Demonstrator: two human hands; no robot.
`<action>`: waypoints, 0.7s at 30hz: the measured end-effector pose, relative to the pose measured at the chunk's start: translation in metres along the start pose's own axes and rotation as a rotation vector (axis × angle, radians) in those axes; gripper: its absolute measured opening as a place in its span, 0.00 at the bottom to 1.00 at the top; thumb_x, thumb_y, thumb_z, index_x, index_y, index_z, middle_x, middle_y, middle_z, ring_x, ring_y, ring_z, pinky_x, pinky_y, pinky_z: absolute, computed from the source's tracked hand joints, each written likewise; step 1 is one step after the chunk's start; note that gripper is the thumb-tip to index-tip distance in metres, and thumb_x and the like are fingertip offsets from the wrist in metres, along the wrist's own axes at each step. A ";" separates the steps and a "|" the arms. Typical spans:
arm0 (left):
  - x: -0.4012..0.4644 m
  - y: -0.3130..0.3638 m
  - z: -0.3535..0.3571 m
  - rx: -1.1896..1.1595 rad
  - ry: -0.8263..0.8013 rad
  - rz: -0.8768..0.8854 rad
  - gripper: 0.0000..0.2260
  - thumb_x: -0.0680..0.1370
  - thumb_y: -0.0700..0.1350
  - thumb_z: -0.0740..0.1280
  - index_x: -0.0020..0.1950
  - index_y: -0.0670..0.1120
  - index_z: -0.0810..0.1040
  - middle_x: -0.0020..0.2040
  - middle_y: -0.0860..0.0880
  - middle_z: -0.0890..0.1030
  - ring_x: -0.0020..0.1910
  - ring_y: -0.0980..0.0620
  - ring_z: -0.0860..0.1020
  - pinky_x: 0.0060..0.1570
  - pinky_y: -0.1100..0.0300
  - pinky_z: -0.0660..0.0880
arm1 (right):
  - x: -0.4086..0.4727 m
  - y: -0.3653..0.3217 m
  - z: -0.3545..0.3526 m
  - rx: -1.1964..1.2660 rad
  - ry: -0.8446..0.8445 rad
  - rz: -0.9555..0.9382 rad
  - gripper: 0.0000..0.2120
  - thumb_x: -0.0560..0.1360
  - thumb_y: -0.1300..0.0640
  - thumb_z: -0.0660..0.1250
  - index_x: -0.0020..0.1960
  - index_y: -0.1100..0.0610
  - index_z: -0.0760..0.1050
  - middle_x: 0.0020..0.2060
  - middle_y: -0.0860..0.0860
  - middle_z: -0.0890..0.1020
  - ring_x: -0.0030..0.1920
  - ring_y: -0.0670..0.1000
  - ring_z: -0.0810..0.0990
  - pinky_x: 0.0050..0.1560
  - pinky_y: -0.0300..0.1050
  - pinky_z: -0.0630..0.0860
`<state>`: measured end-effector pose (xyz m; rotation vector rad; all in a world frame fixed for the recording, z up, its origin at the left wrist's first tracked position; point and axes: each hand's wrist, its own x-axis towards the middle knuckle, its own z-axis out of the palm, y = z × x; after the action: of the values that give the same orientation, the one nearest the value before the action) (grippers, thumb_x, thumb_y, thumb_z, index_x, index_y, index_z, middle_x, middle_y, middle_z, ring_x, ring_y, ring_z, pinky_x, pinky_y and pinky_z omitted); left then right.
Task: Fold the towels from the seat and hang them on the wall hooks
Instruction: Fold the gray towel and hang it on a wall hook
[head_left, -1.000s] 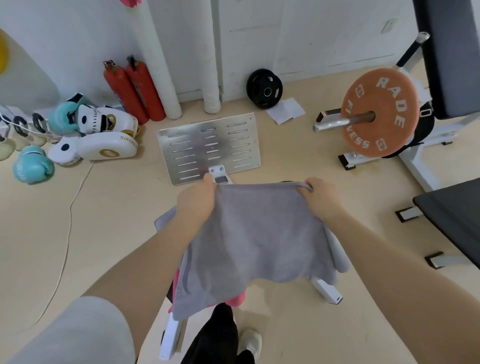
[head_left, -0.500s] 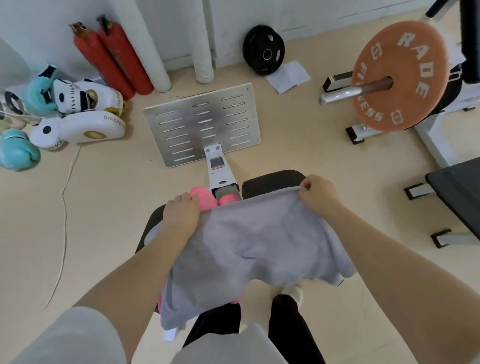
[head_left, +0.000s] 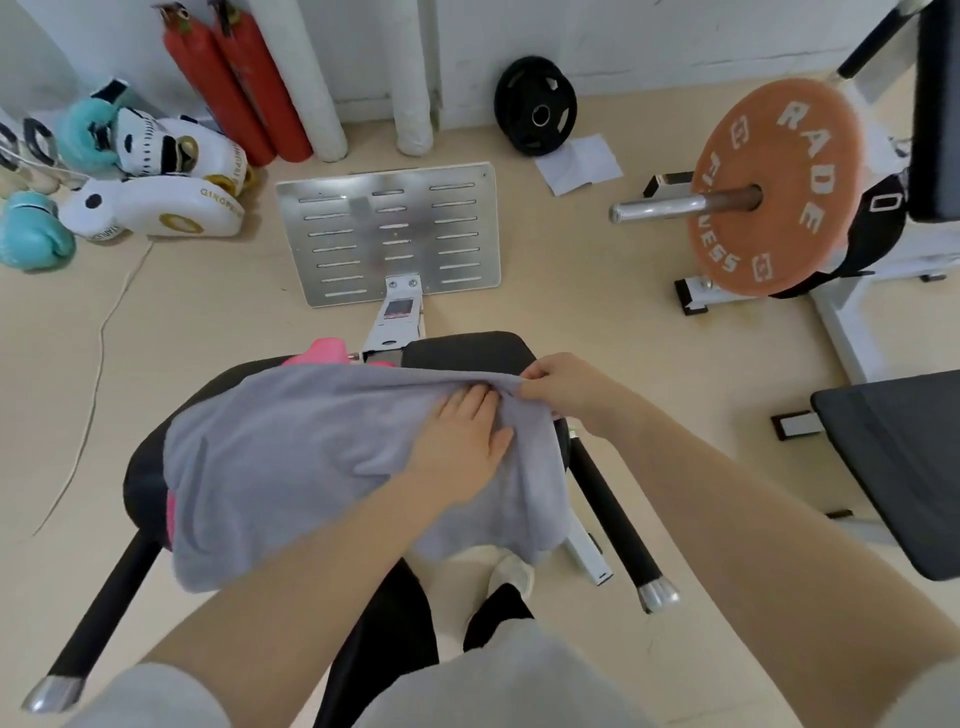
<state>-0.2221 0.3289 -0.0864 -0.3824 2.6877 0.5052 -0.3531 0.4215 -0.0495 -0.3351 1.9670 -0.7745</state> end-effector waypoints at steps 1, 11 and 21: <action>-0.002 0.002 0.003 0.021 -0.004 -0.022 0.30 0.79 0.59 0.42 0.76 0.44 0.52 0.77 0.48 0.55 0.76 0.51 0.53 0.73 0.58 0.43 | -0.004 0.006 -0.004 0.007 -0.028 0.007 0.09 0.73 0.59 0.66 0.34 0.55 0.73 0.34 0.50 0.74 0.35 0.48 0.72 0.34 0.38 0.69; 0.000 0.030 0.005 0.119 -0.022 -0.172 0.34 0.75 0.67 0.51 0.76 0.54 0.46 0.77 0.41 0.49 0.75 0.39 0.48 0.72 0.41 0.45 | -0.032 0.062 -0.025 -0.167 -0.095 -0.019 0.04 0.72 0.59 0.68 0.39 0.57 0.74 0.38 0.50 0.75 0.38 0.48 0.70 0.37 0.38 0.67; 0.006 0.038 0.000 0.133 -0.077 -0.160 0.42 0.68 0.72 0.58 0.74 0.63 0.39 0.76 0.42 0.47 0.74 0.35 0.46 0.70 0.37 0.46 | -0.060 0.040 -0.031 -0.017 0.094 -0.143 0.04 0.76 0.57 0.63 0.50 0.52 0.70 0.33 0.53 0.77 0.33 0.50 0.73 0.35 0.42 0.69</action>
<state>-0.2397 0.3620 -0.0776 -0.5239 2.5724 0.2868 -0.3467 0.4955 -0.0240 -0.4603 2.0552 -0.8791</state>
